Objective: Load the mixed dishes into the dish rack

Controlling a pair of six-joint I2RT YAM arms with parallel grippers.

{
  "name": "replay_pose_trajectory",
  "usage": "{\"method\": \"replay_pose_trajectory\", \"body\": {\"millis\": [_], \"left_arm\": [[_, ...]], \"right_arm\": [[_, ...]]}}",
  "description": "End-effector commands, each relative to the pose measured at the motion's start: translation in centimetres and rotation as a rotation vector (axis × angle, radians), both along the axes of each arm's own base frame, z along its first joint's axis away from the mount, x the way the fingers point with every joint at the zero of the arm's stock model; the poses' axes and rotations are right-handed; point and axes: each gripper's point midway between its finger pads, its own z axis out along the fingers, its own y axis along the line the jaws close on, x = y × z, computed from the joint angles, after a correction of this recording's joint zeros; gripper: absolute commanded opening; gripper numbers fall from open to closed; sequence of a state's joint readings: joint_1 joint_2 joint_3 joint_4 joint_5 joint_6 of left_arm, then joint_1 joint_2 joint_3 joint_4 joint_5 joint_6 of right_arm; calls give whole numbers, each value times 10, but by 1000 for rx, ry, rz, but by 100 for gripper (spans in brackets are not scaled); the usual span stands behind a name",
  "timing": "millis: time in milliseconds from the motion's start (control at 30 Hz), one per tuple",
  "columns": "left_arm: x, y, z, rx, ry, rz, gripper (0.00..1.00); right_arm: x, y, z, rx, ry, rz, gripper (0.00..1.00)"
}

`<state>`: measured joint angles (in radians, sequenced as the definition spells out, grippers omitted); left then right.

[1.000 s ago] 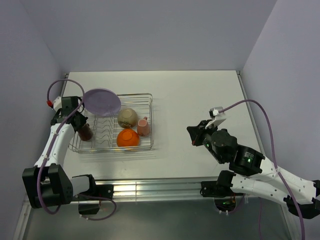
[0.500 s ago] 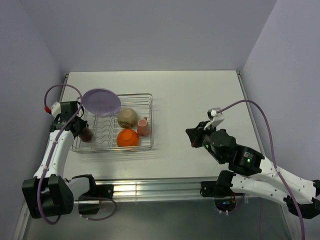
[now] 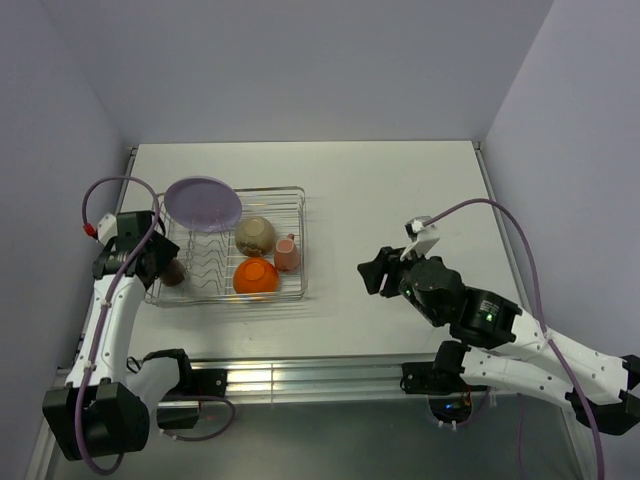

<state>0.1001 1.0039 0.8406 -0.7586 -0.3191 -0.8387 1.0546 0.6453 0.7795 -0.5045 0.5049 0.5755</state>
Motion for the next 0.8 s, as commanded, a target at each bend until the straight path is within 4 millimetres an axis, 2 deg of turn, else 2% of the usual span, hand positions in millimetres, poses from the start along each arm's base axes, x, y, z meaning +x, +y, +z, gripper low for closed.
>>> {"method": "replay_pose_trajectory", "body": {"millis": [0, 33, 67, 133, 167, 333, 433, 467, 533, 567, 633, 667, 700, 733, 767], "left_arm": [[-3, 1, 30, 10, -71, 15, 75], [-4, 1, 33, 13, -74, 12, 85], [-4, 0, 38, 14, -85, 10, 86], [-5, 0, 46, 14, -91, 6, 89], [-5, -1, 48, 13, -97, 1, 90], [-2, -16, 69, -9, -184, -87, 98], [3, -40, 85, -54, -268, -210, 99], [4, -56, 91, -93, -300, -281, 99], [11, -75, 102, -125, -360, -379, 99], [12, -92, 106, -152, -381, -449, 99], [13, -125, 115, -208, -424, -581, 99], [13, -136, 116, -223, -433, -624, 99], [11, -149, 119, -241, -450, -672, 99], [9, -168, 121, -260, -483, -744, 99], [6, -179, 124, -274, -515, -790, 99]], "right_arm": [[1, 4, 4, -4, 19, 4, 63], [1, 5, 2, -11, 25, 4, 71], [1, 7, -1, -16, 38, 5, 86], [0, 10, -3, -15, 46, 14, 96], [0, 12, -3, -10, 50, 18, 100], [-2, 24, -14, -30, 85, 60, 100], [-1, 31, -29, -71, 125, 64, 100], [0, 35, -35, -78, 140, 69, 100], [-1, 42, -45, -70, 161, 82, 100], [-2, 44, -56, -83, 179, 87, 100], [-4, 54, -60, -53, 187, 118, 100], [-6, 55, -70, -53, 199, 127, 100], [-7, 56, -72, -40, 199, 132, 100], [-5, 61, -62, 9, 165, 147, 100], [-12, 65, -70, 20, 174, 186, 100]]}}
